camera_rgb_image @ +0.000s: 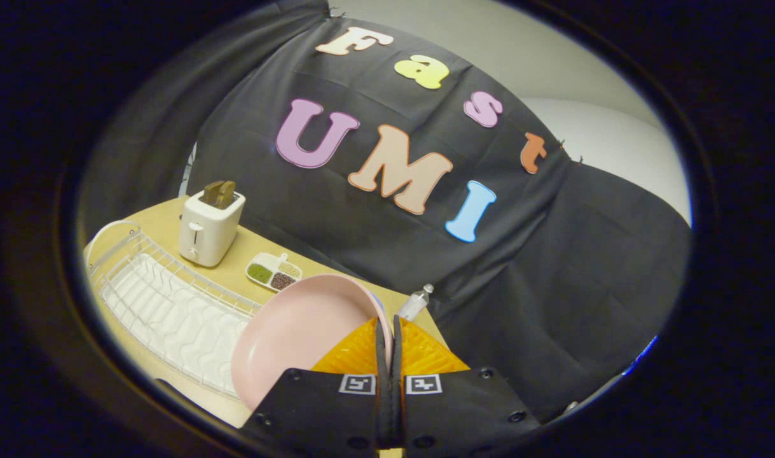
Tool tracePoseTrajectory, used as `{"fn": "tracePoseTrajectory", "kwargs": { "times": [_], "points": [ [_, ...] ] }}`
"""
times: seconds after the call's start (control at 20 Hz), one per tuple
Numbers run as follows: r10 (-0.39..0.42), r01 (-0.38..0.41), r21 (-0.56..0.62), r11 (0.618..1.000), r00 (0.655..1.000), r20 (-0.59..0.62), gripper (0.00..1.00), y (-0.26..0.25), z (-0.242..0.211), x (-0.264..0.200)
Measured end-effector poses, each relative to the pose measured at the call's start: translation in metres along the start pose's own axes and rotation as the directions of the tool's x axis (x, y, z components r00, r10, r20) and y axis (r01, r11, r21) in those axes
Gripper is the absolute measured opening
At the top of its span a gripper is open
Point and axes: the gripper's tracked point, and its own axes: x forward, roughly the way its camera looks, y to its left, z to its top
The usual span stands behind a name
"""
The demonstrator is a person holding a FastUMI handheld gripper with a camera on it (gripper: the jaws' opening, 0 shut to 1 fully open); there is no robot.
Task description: Take the plate from the dish rack, then take the spoon from the basket and place it into the plate.
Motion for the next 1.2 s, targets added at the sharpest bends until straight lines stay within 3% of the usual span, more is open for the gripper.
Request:
{"fn": "tracePoseTrajectory", "kwargs": {
  "times": [0.65,1.2],
  "points": [
    [0.046,-0.034,0.178,0.984,0.997,-0.063,0.03,-0.082,-0.099,-0.024],
    [0.164,-0.100,0.339,0.935,0.972,-0.166,0.03,-0.085,-0.210,-0.014]
  ]
}}
